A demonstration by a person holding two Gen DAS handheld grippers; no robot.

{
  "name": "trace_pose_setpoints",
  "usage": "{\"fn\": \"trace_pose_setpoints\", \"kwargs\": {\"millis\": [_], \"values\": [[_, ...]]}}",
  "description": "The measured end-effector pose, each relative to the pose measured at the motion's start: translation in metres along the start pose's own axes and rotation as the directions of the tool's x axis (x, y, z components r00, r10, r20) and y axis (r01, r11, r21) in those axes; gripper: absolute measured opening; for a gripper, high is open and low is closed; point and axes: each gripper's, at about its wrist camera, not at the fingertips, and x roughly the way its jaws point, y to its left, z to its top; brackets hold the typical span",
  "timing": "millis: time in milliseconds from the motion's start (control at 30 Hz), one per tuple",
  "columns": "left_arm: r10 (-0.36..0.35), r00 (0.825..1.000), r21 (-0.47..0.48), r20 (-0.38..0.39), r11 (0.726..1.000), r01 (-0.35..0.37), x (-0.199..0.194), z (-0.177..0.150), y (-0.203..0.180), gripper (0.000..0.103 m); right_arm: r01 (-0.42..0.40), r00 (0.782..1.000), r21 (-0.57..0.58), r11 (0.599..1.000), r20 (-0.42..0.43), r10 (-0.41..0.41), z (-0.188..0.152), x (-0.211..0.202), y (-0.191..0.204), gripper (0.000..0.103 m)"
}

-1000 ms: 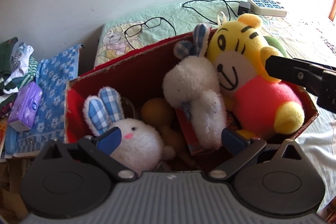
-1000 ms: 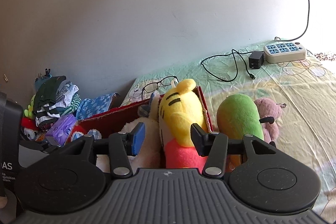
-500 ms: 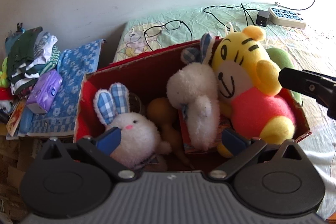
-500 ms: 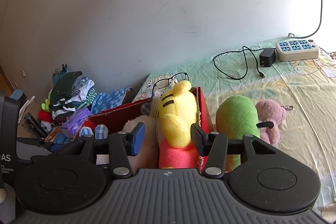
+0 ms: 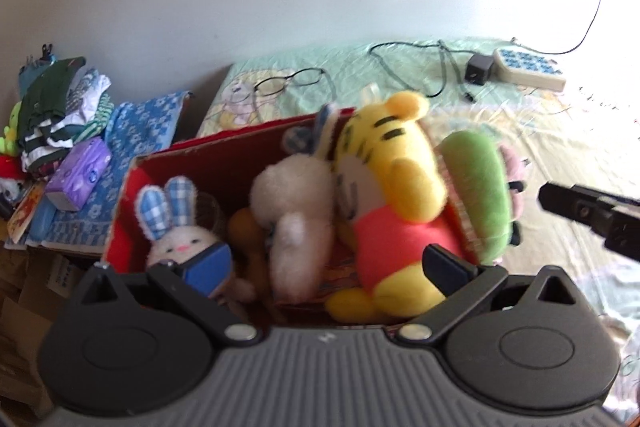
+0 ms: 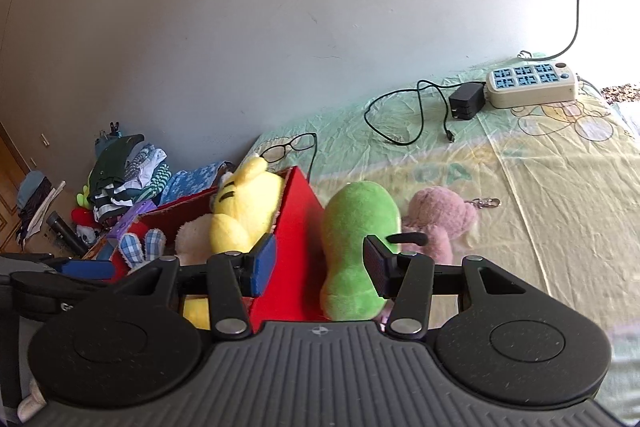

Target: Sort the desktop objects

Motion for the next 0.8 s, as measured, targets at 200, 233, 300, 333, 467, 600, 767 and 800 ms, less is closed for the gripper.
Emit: {"fn": "trace_pose_setpoints", "kwargs": {"millis": [200, 233, 300, 333, 467, 600, 767, 800], "values": [[-0.13, 0.99, 0.032, 0.061, 0.991, 0.128, -0.008, 0.003, -0.042, 0.102, 0.041, 0.998, 0.053, 0.998, -0.044, -0.039, -0.004, -0.004, -0.047, 0.051], [-0.155, 0.986, 0.041, 0.066, 0.988, 0.152, -0.008, 0.003, -0.049, 0.102, 0.049, 0.998, 0.066, 0.997, -0.053, -0.045, -0.005, -0.004, -0.055, 0.051], [-0.211, 0.975, 0.058, 0.075, 0.977, 0.207, -0.007, 0.003, -0.062, 0.102, 0.06, 0.996, 0.094, 0.994, -0.069, -0.053, -0.006, -0.004, -0.07, 0.05], [-0.241, 0.968, 0.062, 0.075, 0.97, 0.237, -0.006, 0.003, -0.068, 0.102, 0.061, 0.996, 0.11, 0.992, -0.076, -0.053, -0.006, -0.004, -0.078, 0.05], [-0.353, 0.934, 0.091, 0.055, 0.933, 0.347, 0.002, 0.0, -0.092, 0.102, 0.047, 0.994, 0.178, 0.983, -0.108, -0.028, -0.007, 0.0, -0.104, 0.049], [-0.428, 0.903, 0.126, 0.026, 0.898, 0.422, 0.012, -0.007, -0.116, 0.102, 0.023, 0.991, 0.228, 0.973, -0.131, 0.007, -0.007, 0.006, -0.122, 0.046], [-0.399, 0.917, 0.134, -0.013, 0.908, 0.397, 0.034, -0.012, -0.135, 0.101, 0.003, 0.99, 0.255, 0.967, -0.14, 0.033, -0.005, 0.007, -0.139, 0.046], [-0.383, 0.924, 0.126, -0.002, 0.916, 0.38, 0.036, -0.009, -0.133, 0.101, -0.01, 0.989, 0.254, 0.967, -0.137, 0.046, -0.004, 0.007, -0.141, 0.046]]}}
